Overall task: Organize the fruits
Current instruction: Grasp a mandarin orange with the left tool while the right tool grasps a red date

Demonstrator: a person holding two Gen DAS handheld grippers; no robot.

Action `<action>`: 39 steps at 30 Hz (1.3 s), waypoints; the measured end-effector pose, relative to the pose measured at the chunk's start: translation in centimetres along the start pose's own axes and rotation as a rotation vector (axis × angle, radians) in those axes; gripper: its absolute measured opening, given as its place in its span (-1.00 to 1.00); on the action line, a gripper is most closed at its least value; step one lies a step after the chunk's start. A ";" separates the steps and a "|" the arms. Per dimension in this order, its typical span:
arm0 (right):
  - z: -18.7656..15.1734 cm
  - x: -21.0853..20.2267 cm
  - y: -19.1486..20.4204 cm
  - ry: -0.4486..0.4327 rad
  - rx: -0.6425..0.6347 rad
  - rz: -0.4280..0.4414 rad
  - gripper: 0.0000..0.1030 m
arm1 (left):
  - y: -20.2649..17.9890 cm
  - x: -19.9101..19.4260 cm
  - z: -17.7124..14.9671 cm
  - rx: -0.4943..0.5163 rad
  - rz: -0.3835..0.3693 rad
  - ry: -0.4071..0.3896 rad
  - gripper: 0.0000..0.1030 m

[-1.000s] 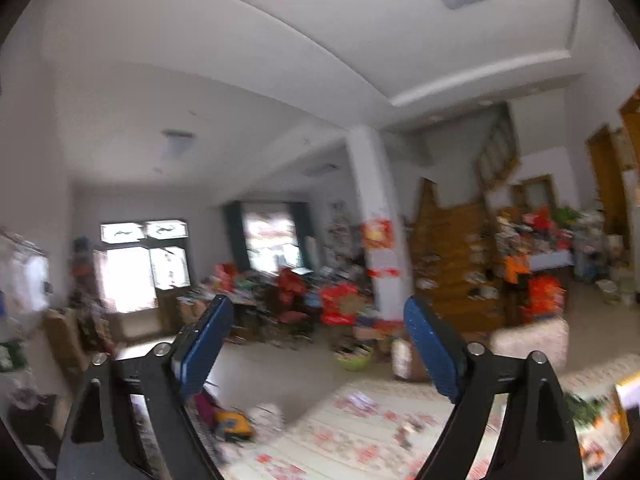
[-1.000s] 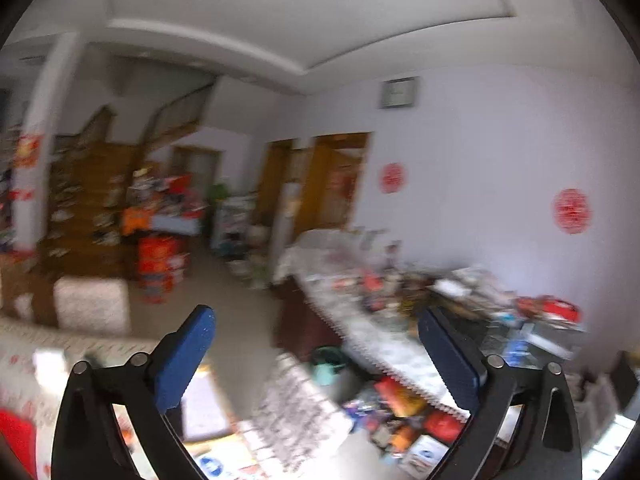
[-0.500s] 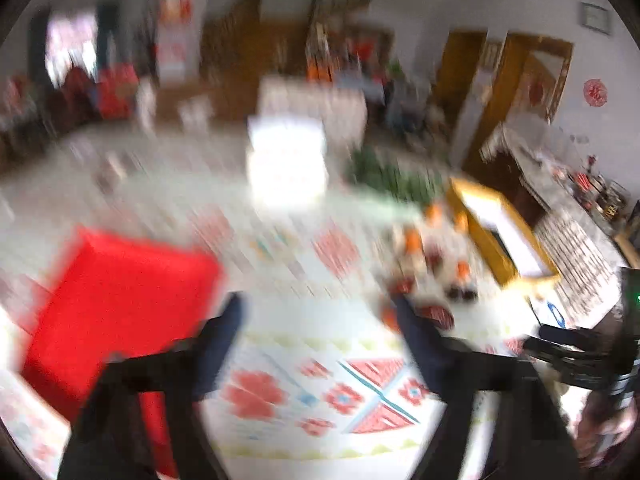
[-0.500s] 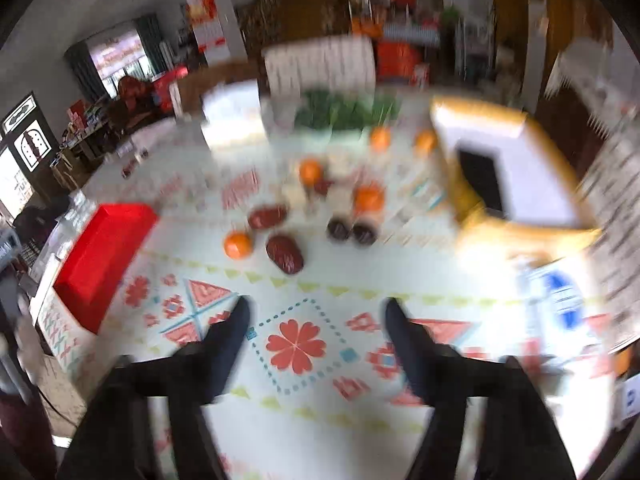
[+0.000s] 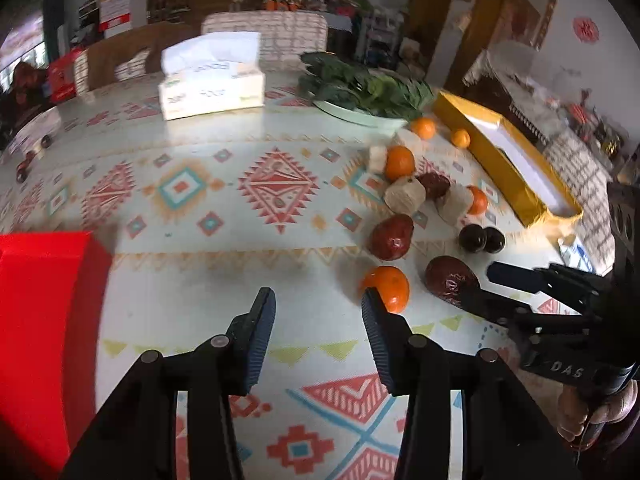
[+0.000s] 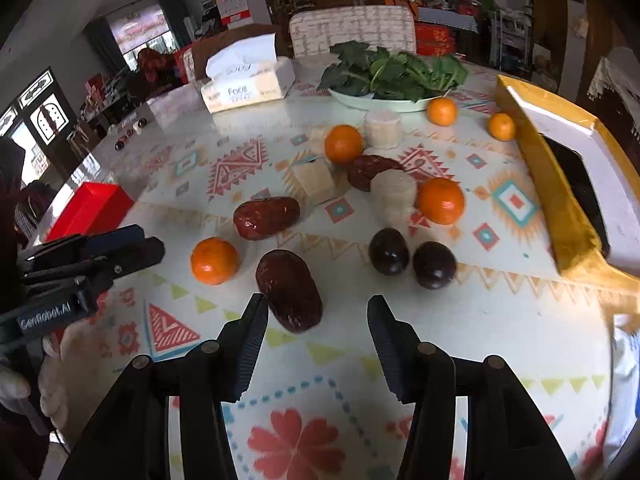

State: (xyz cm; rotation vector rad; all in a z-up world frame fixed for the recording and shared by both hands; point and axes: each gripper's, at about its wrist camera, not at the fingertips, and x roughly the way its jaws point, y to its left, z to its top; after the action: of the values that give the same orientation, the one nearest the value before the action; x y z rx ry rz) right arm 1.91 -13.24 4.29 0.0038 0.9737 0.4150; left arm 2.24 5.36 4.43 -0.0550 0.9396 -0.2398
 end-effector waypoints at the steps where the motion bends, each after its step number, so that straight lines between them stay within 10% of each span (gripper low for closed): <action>1: 0.1 0.2 0.0 0.003 -0.002 0.006 0.10 | -0.3 0.3 0.1 0.010 0.000 0.004 -0.14; 32: 0.1 -0.1 -3.1 -0.034 0.091 0.009 -0.30 | -5.6 4.2 1.1 0.116 -0.063 0.032 0.28; 35: 0.0 -0.3 -3.2 -0.038 0.090 -0.007 -0.30 | -5.9 4.5 0.9 0.126 -0.024 0.037 -0.32; 39: -0.2 -0.6 -3.0 -0.042 0.078 -0.034 -0.30 | -5.7 4.0 0.7 0.119 0.004 0.029 -0.39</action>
State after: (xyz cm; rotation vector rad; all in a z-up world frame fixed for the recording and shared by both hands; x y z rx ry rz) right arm 2.47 -16.21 4.10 0.0668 0.9468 0.3445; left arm 4.06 -1.13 2.51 0.0604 0.9527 -0.2932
